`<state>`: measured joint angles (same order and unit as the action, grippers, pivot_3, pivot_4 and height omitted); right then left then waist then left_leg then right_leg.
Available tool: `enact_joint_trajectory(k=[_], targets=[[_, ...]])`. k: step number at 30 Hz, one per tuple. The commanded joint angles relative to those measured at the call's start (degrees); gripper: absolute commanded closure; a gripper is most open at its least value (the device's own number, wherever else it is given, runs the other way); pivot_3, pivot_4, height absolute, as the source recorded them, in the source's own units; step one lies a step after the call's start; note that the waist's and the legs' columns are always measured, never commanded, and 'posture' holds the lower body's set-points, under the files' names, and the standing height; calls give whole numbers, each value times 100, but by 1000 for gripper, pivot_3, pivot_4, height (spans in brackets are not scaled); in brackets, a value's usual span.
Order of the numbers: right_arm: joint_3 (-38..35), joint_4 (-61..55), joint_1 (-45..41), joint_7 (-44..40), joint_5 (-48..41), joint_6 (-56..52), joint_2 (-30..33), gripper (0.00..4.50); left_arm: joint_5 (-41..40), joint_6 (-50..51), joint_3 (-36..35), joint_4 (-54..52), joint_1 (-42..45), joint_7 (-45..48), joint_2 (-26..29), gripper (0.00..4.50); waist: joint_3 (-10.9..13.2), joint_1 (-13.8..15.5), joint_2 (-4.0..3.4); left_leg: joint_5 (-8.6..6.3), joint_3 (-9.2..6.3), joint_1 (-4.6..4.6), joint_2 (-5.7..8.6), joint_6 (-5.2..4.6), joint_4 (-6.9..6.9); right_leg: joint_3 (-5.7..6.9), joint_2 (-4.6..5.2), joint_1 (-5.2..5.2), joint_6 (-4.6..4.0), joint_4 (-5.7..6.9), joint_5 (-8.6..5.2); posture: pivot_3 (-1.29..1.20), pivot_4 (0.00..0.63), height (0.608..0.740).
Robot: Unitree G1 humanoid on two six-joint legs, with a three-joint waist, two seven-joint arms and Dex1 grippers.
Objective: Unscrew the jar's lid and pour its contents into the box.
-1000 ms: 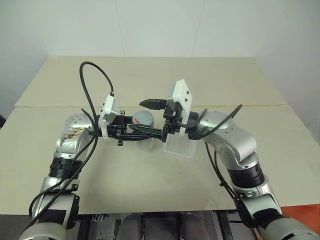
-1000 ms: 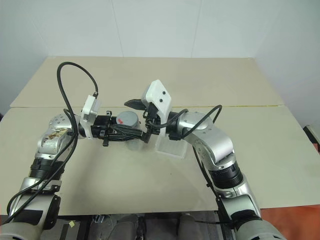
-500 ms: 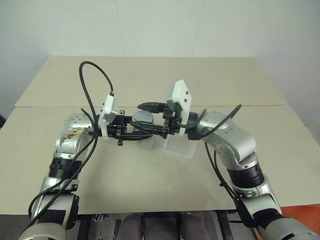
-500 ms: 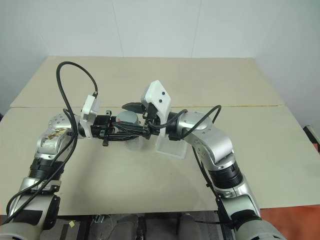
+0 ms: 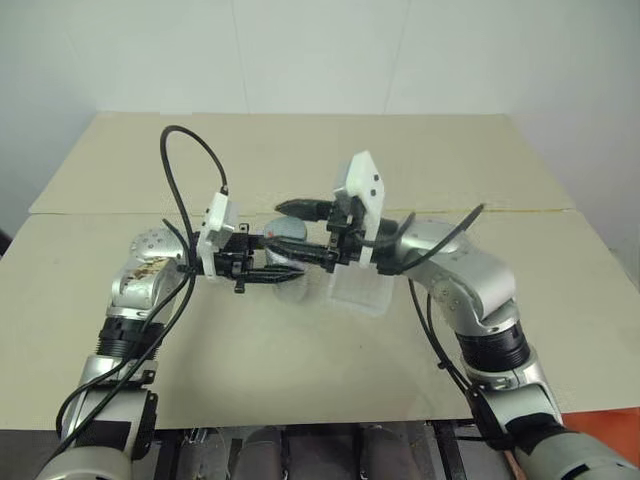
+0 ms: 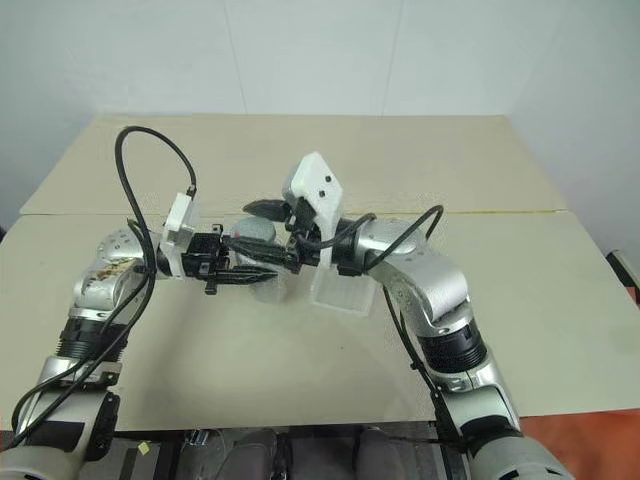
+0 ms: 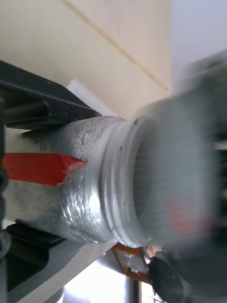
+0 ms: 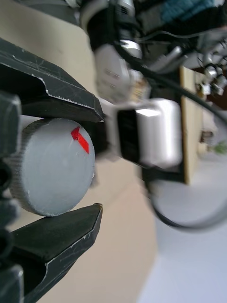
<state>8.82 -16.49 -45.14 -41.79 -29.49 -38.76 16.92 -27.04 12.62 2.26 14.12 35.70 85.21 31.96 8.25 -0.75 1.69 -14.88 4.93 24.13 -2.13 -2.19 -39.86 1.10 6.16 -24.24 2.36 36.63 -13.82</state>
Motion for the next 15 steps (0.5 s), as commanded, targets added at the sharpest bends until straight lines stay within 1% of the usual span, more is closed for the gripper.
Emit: enact_joint_trajectory(k=[1, 7, 11, 15], targets=[[-341, -244, -189, 36, -178, 42, 84, 1786, 30, -72, 20, -47, -3, 88, 45, 2495, 0, 5, 0, 0, -1, 1, 0, 0, 0, 1, 0, -1, 0, 0, 0, 0, 150, 740], [-670, -313, -24, 127, -112, 98, 507, 1786, 16, -137, -39, -31, 50, 24, -9, 2495, 0, 11, 0, -1, 0, 1, 1, -1, 0, -1, 0, 0, 0, -1, 0, 0, 150, 740], [-1049, -261, 723, 491, 280, 146, 1041, 1786, -69, -160, -170, -108, 135, -65, -26, 2495, -1, 60, 2, -2, 0, 1, 2, -4, 0, 4, 1, 6, 0, -5, 0, 0, 150, 740], [-1632, -319, 1744, 1105, 591, 235, 1214, 1786, -202, -93, -286, -247, 206, -133, -68, 2495, -1, 69, 2, -3, 5, 3, 4, -4, 0, -3, 4, 1, 0, -9, 0, 0, 150, 740]])
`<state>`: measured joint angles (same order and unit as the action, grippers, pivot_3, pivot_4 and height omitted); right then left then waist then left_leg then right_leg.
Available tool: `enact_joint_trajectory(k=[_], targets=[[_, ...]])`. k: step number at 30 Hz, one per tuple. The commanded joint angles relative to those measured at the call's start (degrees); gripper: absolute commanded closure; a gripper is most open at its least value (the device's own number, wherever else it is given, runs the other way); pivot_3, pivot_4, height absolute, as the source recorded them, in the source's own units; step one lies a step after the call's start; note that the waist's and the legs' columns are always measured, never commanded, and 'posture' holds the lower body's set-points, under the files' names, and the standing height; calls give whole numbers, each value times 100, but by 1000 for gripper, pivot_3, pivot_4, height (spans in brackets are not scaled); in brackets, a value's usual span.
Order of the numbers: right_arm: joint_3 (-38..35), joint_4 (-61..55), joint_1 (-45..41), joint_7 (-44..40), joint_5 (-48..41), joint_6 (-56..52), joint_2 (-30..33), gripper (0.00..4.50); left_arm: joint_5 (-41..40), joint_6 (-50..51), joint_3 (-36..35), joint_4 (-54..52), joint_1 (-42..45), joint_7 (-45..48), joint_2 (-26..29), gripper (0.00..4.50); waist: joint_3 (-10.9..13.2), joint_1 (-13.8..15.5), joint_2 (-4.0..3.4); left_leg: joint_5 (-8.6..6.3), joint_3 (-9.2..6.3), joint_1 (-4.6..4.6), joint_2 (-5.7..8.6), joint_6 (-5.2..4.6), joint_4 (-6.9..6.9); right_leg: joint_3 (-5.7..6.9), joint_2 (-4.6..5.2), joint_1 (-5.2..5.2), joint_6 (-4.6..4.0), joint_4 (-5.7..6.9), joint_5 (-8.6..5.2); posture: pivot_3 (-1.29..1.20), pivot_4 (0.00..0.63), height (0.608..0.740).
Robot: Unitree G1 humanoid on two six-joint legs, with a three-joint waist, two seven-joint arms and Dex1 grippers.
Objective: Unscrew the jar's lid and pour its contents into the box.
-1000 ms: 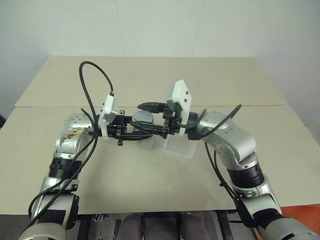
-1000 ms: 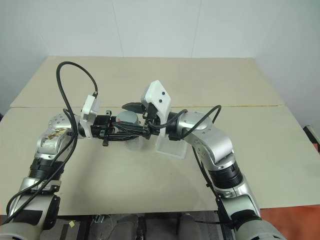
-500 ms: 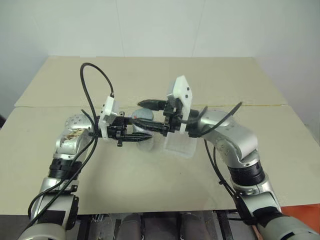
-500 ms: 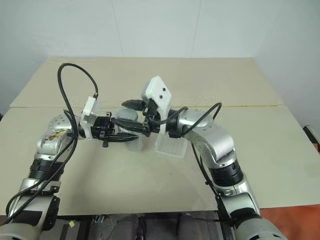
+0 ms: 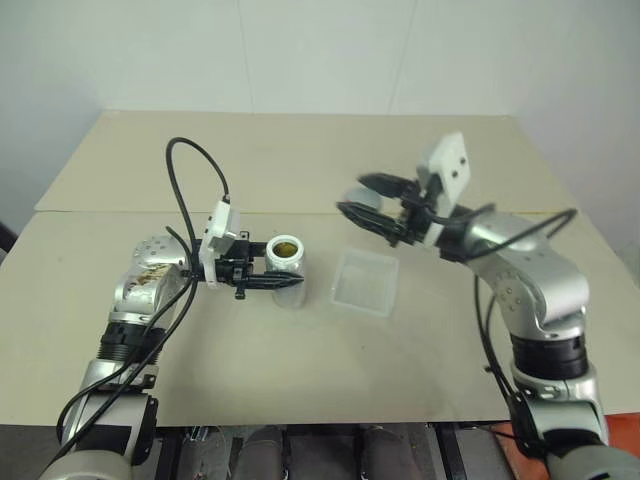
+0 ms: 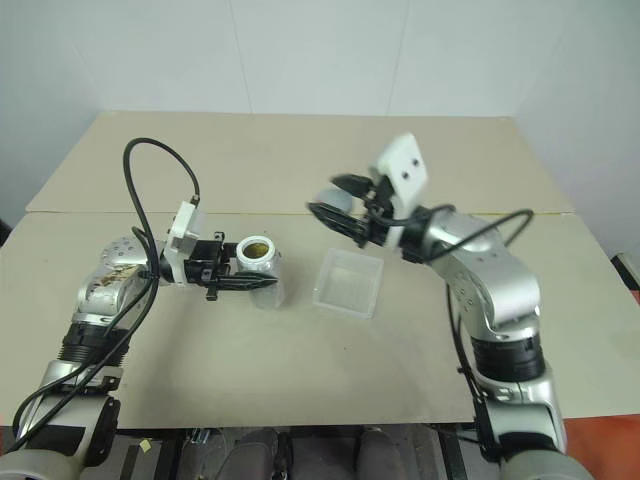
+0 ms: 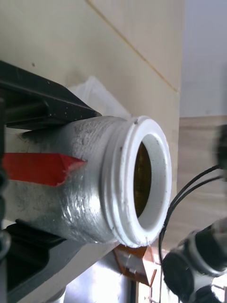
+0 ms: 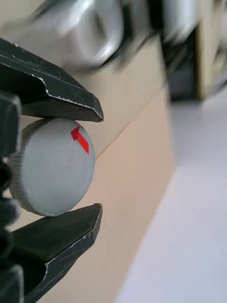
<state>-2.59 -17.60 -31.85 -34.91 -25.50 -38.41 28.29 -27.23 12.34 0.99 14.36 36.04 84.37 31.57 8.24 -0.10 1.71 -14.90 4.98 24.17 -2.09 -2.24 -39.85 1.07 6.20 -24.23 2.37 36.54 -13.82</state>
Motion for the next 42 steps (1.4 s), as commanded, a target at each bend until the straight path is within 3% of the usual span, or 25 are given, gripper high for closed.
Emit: enact_joint_trajectory(k=[1, 7, 14, 16, 20, 29, 32, 35, 39, 42], targets=[[-562, -242, 571, 515, 229, 214, 80, 1786, -196, -54, -170, -293, 182, -60, -36, 2495, 0, 7, 0, 0, 0, 0, 0, 0, 1, 2, 0, 1, 0, 0, 0, 0, 150, 740], [-697, 120, 1411, 1443, 722, 258, -311, 1786, -188, -106, -126, -187, 405, -86, -162, 2495, 0, -26, 0, 1, 0, -9, -1, 1, 0, -8, -3, 4, 0, 6, 0, 0, 150, 740], [-531, 1168, 1276, 2123, 1316, 574, -797, 1786, -116, -224, -85, -36, 570, -79, -293, 2495, 0, -72, -1, 2, 2, -10, 0, 2, 4, -16, -5, 0, 0, 7, 0, 0, 150, 740], [-473, 1160, 1320, 2071, 1337, 549, -800, 1064, -117, -233, -84, -50, 564, -81, -297, 2495, 0, -71, -1, 2, 2, -9, 0, 4, 5, -17, -5, 0, 3, 5, -2, 0, 150, 740], [-515, 452, 1525, 1676, 1085, 63, -507, 17, -90, -275, -71, -55, 568, -83, -295, 2495, 1, -56, -2, 2, 2, -7, 0, 2, 4, -18, -5, 1, 4, 1, -2, 0, 150, 740], [-1085, -1195, 1560, 336, -435, -1518, 859, 17, 676, -1379, 238, 708, 1120, -210, -508, 2495, 1, -16, -2, -4, -4, -7, 2, -8, 0, -15, -4, 8, 4, -1, -2, 0, 150, 740], [-1379, -1401, 1405, -263, -1248, -2080, 1425, 17, 1775, -2764, 544, 1357, 1582, -1126, -776, 2495, 1, 59, 0, -7, -4, -5, 5, -13, -2, -15, -4, 13, 7, -45, 0, 0, 150, 740], [-1522, -1424, 1312, -645, -1829, -2433, 1852, 17, 3482, -4460, 1017, 2238, 2146, -2990, -893, 2495, 2, 119, 3, -11, -5, -5, 7, -19, -3, -13, -3, 19, 9, -54, 2, 0, 150, 740], [-1482, -1385, 1174, -939, -2266, -2683, 2304, 17, 6084, -5945, 2029, 3001, 3065, -5833, -743, 2495, 4, 180, 6, -15, -4, 8, 12, -26, -4, -11, 1, 15, 21, -47, 11, 0, 150, 740], [-1442, -1294, 1059, -1009, -2431, -2732, 2477, 17, 8742, -5788, 3549, 3126, 3895, -8908, -538, 2495, 6, 216, 9, -20, 3, 14, 17, -34, -8, -14, 7, 15, 31, -52, 16, 0, 150, 740]])
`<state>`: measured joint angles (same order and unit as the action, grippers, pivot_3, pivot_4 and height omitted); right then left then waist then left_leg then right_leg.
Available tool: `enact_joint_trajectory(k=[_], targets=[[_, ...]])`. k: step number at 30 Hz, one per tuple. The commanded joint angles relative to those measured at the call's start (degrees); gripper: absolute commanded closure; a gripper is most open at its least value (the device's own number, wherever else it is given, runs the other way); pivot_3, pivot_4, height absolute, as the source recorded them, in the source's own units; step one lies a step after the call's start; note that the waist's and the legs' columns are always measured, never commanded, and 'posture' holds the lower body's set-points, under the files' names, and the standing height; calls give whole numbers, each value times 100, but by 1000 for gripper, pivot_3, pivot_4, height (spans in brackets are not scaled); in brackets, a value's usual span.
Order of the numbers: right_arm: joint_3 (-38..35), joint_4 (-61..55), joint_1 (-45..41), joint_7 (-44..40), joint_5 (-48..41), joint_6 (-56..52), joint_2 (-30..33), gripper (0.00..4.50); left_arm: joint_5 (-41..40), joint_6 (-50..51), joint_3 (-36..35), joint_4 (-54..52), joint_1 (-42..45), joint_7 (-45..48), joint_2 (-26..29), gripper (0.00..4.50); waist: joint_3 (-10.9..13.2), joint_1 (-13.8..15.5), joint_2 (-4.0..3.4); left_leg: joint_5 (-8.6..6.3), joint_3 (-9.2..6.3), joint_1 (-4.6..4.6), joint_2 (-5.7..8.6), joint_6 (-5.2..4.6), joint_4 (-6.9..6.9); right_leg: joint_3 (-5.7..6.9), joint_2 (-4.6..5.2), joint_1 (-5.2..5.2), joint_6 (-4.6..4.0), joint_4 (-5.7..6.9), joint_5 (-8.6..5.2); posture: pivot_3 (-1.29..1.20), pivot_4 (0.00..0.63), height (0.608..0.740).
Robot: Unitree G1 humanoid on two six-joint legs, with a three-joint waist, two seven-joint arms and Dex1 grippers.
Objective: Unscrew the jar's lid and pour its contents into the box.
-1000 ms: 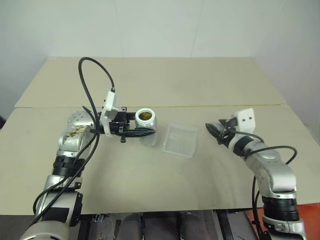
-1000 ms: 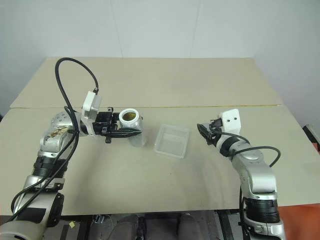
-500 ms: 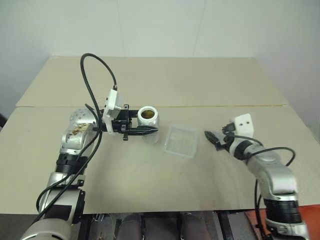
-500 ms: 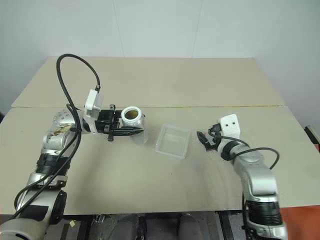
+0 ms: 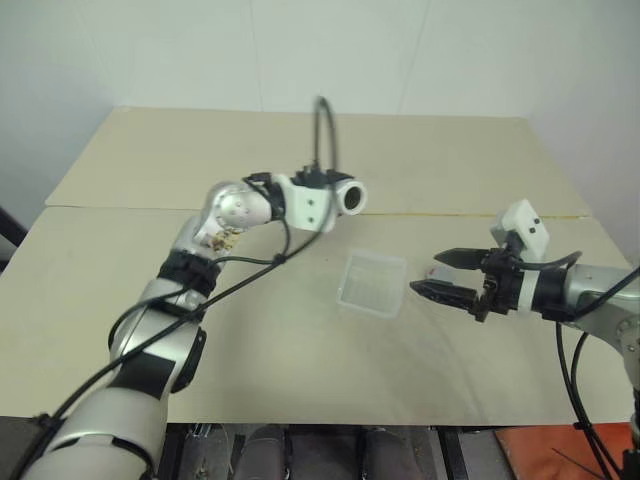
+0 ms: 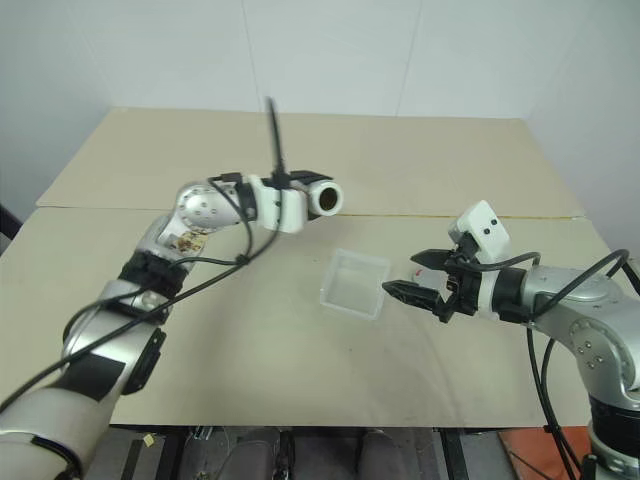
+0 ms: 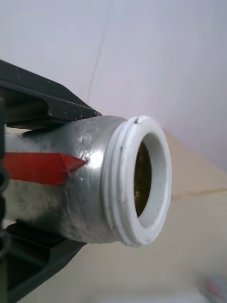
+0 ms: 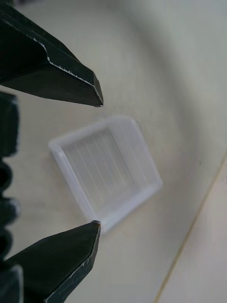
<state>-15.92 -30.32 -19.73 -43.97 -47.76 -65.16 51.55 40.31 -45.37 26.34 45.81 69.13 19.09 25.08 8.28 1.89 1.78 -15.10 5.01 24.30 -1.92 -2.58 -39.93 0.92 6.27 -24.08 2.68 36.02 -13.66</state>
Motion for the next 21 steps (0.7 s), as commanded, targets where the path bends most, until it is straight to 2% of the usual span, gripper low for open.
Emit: enact_joint_trajectory(k=[1, 5, 9, 16, 21], targets=[[-102, 5, -186, -108, -249, -73, 195, 17, 2479, 114, 1336, -22, 733, -3087, 78, 2495, 1, 35, 2, -1, 0, 4, 1, -2, -3, 1, 0, 0, 3, -2, 1, 0, 150, 740], [-70, 26, -259, -81, -304, -74, 270, 17, 3521, 335, 2190, -192, 907, -4309, 16, 2495, 2, 41, 3, -4, 5, 5, 5, -6, -3, -1, 8, -3, 9, -2, 3, 0, 150, 740], [-109, -65, -220, 45, -416, -122, 271, 17, 4177, 896, 2662, -316, 876, -4820, -58, 2495, 2, 39, 3, 0, 11, 12, 3, 0, -6, 0, 8, -15, 9, 6, 3, 0, 150, 740], [-227, -195, -62, 137, -619, -163, 332, 17, 4376, 1388, 2930, 139, 1000, -5299, -377, 2495, 2, 45, 3, 0, 17, 15, 3, -1, -17, 3, 9, -13, 9, 7, 3, 0, 150, 740], [-258, -224, -39, 183, -747, -133, 369, 17, 4501, 1422, 3086, -26, 960, -5488, -274, 2495, 2, 39, 3, 0, 16, 15, 2, 0, -17, 2, 9, -14, 9, 9, 3, 0, 150, 740]])
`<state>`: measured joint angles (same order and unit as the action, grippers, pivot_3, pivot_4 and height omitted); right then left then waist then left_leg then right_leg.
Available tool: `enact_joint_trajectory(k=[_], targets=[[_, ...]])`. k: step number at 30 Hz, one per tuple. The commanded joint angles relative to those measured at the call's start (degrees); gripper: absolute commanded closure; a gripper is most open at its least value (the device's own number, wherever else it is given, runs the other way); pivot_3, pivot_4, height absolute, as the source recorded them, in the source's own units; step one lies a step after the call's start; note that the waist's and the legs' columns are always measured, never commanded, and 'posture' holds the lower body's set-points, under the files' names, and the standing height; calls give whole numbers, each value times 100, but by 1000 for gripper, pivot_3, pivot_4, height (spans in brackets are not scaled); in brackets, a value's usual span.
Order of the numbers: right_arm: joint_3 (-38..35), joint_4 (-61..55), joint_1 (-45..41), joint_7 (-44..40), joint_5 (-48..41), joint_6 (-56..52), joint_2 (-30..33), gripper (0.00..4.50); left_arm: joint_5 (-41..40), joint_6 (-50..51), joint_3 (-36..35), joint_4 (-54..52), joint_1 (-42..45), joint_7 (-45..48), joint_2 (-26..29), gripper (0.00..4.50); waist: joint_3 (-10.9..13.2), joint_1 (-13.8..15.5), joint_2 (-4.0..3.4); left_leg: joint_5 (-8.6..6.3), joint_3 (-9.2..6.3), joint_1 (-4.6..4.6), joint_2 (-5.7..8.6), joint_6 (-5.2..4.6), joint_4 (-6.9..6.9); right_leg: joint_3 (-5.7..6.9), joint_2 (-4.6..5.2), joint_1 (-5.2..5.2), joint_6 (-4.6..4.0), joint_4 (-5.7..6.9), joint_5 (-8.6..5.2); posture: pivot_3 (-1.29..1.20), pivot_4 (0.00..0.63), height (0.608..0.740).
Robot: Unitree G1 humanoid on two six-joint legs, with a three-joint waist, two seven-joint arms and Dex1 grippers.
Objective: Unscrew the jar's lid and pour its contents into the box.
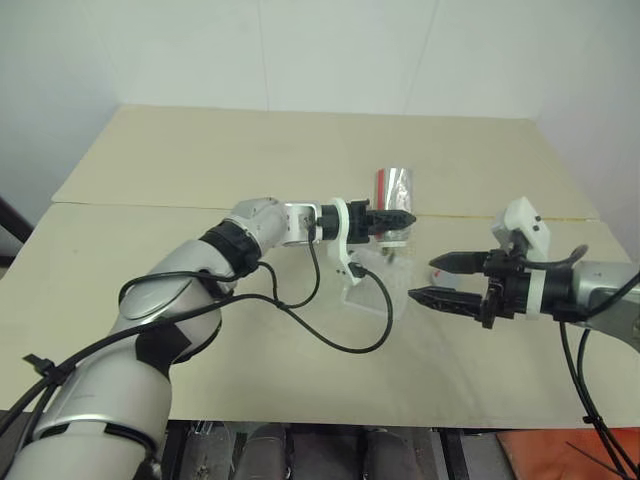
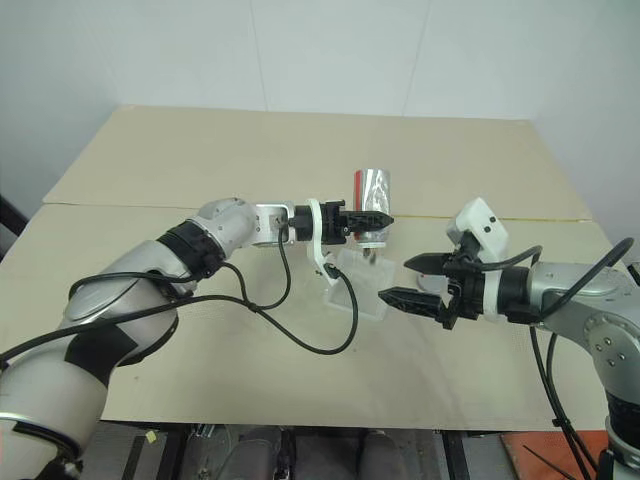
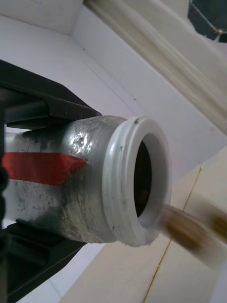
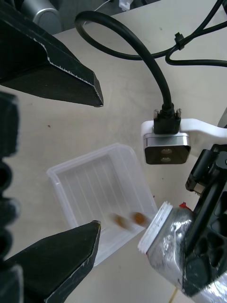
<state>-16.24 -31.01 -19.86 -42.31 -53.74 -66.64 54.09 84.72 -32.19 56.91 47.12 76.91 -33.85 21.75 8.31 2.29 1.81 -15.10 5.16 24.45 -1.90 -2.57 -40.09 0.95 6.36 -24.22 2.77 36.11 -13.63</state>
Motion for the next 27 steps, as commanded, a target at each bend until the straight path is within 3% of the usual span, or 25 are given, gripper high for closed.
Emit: enact_joint_trajectory(k=[1, 9, 12, 18, 23, 27], targets=[[-222, -150, -22, 16, -160, 43, 129, 17, 82, 135, 50, -186, 180, -233, 72, 2495, 0, 0, 0, 0, -1, 0, 0, 0, 0, 0, 0, 0, 0, 0, 0, 0, 150, 740], [-109, -154, -25, 61, -140, 176, 132, 17, -738, -405, -352, -80, 48, 209, 191, 2495, 0, 3, 0, 0, -2, 0, 0, 0, -5, 0, 2, 2, 0, 1, 0, 0, 150, 740], [-143, -177, 2, 89, -150, 214, 99, 17, -1699, -826, -894, 134, -119, 722, 290, 2495, 0, -3, 0, 2, -6, 0, -1, 4, -6, 0, 3, 1, 0, 4, 0, 0, 150, 740], [-42, -119, 61, -39, -3, 542, 83, 17, -4301, -1116, -2419, 340, -788, 2762, 440, 2495, -1, -60, -1, 5, -4, -7, -5, 8, -10, 0, 3, 2, 0, 11, 0, 0, 150, 740], [98, -5, 11, -178, 120, 742, 110, 17, -6755, -157, -3632, -642, -1769, 4835, 247, 2495, -2, -85, -3, 18, -7, -6, -4, 31, -16, 3, 4, 8, 0, 8, 0, 0, 150, 740], [211, 69, -57, -263, 209, 879, 95, 17, -8223, 1679, -4292, -2085, -2678, 6102, 102, 2495, -2, -105, -3, 18, -10, -1, -4, 31, -26, 4, 4, 7, 1, 11, 1, 0, 150, 740]])
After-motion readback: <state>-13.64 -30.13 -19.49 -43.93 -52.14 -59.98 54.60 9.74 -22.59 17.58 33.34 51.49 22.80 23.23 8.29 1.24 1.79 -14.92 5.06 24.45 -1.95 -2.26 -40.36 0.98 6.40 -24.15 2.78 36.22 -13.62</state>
